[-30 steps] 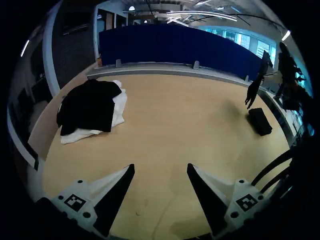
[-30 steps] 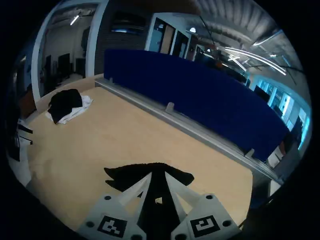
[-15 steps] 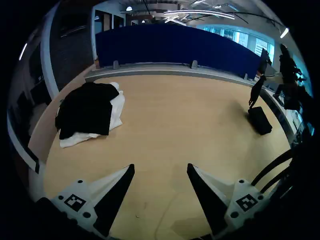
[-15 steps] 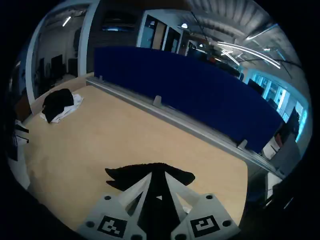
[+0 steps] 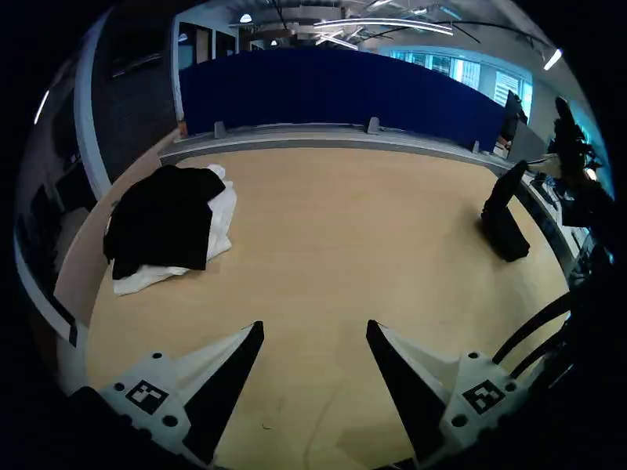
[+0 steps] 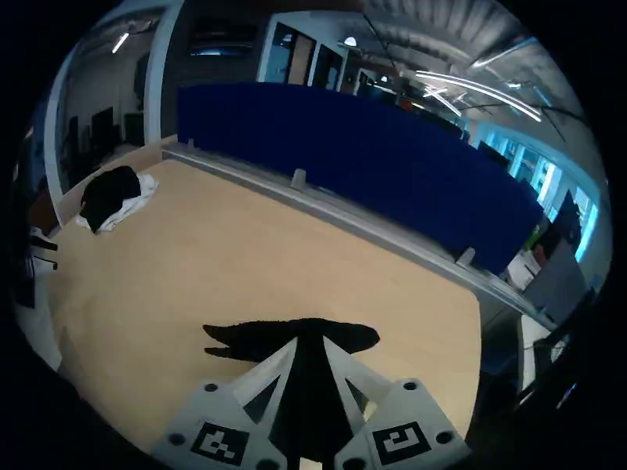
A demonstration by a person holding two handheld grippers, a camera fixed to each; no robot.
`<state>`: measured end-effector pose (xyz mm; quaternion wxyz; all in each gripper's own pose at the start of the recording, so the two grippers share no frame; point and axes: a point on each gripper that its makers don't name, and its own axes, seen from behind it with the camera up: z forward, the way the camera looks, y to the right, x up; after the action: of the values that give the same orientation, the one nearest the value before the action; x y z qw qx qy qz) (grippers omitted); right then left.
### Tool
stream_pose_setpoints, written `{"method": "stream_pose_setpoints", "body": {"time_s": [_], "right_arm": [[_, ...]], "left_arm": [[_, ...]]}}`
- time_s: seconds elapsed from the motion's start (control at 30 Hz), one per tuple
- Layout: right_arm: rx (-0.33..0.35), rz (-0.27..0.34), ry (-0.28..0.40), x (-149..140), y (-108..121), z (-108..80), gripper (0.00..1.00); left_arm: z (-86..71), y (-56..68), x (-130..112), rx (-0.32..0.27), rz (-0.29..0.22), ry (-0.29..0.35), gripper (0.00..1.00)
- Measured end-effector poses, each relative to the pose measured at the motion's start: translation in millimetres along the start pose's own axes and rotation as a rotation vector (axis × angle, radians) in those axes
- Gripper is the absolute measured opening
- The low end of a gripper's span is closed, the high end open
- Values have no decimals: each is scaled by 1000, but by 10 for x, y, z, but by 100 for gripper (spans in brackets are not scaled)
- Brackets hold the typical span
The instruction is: Fold towel
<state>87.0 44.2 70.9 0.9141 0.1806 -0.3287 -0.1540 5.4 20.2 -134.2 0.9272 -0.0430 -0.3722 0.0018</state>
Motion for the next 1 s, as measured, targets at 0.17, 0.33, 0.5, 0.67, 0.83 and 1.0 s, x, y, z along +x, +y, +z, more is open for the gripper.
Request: {"method": "stream_pose_setpoints", "body": {"time_s": [0.17,0.33,0.5,0.67,0.83,1.0], "right_arm": [[-25,57,-53,-458,82,-92,8],[-54,123,-110,-911,169,-136,8],[-76,181,-161,-1300,199,-142,8],[-99,227,-215,-1646,183,-117,8],[-124,274,-262,-1926,153,-39,8],[-150,318,-297,-2124,163,48,8]], "left_arm": [[1,31,-20,-5,10,-3,97],[6,50,-49,-8,17,-9,98],[14,49,-66,-8,25,-14,97],[3,46,-62,-4,25,-13,98],[-4,44,-64,0,27,-14,98],[-19,49,-55,1,33,-13,97]]}}
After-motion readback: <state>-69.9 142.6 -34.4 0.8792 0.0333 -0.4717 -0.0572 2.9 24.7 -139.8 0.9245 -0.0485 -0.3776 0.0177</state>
